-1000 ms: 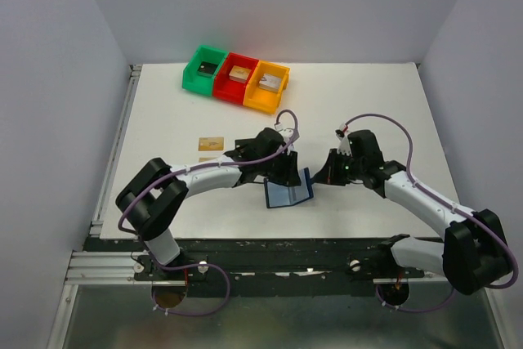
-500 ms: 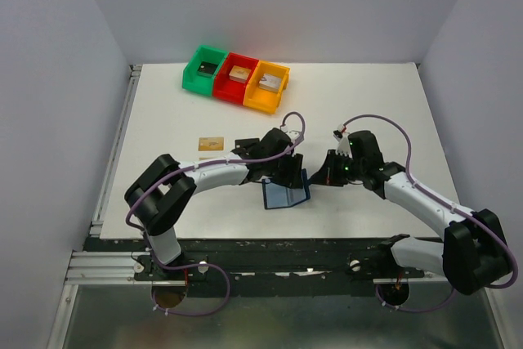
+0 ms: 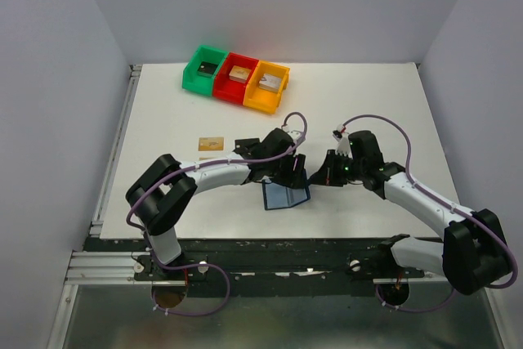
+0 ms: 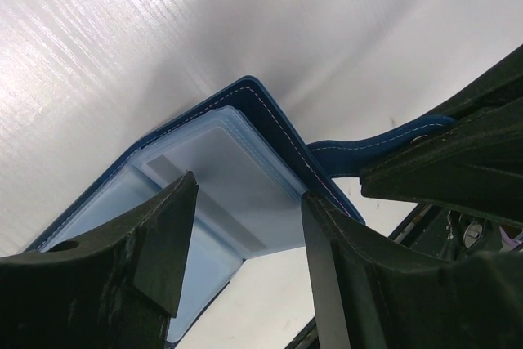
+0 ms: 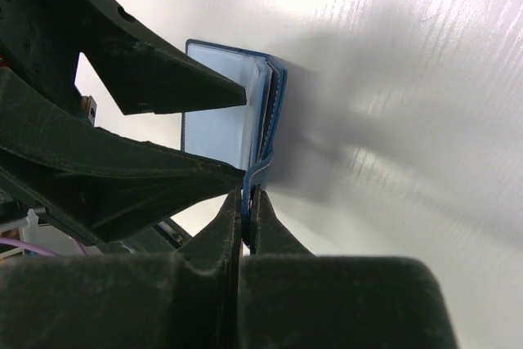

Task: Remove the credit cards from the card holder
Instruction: Remove the credit card from the card holder.

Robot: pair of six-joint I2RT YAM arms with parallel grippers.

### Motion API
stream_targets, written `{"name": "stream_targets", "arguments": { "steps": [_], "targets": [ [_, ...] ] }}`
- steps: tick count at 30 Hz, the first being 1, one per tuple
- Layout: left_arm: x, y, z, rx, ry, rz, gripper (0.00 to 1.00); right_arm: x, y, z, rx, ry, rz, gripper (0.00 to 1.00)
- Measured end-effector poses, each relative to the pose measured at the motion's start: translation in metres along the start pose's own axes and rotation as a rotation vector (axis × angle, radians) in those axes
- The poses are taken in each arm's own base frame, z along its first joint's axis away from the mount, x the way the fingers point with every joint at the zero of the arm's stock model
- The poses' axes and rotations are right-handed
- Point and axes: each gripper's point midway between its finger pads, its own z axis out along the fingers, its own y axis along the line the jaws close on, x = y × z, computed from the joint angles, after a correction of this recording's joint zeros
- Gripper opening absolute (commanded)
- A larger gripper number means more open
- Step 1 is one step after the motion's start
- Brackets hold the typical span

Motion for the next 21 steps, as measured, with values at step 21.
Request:
{"name": "stream_targets", "arguments": {
  "steps": [21],
  "targets": [
    [0.003,0.011,-0.001,-0.08,-0.003,0.003,0.57,0.0,0.002,-0.001,-0.006,-0.003,-0.003,0.0]
  ]
}}
